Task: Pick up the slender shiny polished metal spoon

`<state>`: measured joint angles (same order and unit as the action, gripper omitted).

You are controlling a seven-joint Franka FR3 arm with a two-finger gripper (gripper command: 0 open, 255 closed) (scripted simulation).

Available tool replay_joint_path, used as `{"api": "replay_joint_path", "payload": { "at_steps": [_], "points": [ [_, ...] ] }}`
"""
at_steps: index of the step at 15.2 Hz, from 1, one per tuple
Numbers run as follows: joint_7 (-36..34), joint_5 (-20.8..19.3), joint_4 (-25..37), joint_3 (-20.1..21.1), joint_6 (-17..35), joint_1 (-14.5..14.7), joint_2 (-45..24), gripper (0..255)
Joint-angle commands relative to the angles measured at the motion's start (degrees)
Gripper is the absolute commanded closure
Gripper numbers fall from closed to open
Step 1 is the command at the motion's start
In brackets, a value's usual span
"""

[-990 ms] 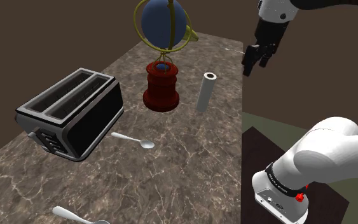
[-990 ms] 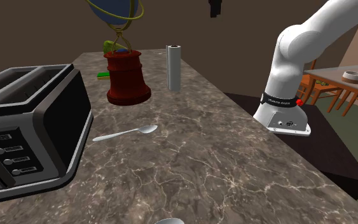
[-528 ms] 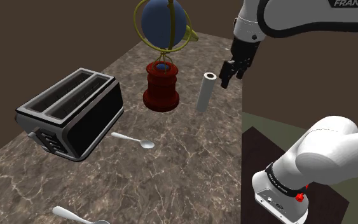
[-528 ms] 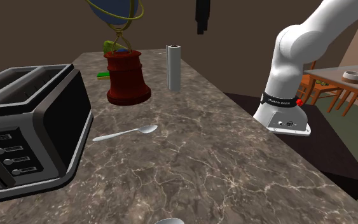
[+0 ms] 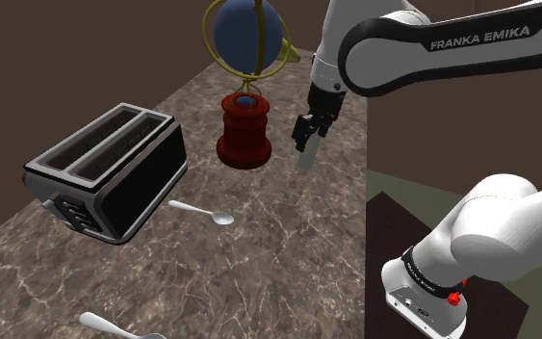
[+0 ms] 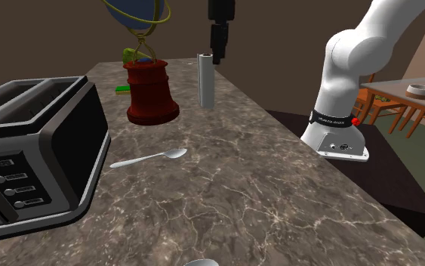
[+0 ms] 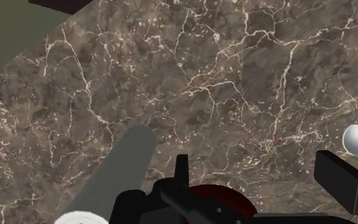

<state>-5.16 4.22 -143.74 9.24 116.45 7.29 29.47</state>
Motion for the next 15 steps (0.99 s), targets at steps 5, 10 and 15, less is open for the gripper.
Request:
{"api": "replay_joint_path", "payload": {
  "at_steps": [5,10,15],
  "points": [
    [-1.8,2.2,1.0,3.9,11.5,2.8,-9.7,0],
    [-3.2,2.3,3.9,6.8,19.8,4.4,-18.8,0],
    [-5.6,0.2,8.4,9.4,27.0,5.9,-28.3,0]
  ]
}}
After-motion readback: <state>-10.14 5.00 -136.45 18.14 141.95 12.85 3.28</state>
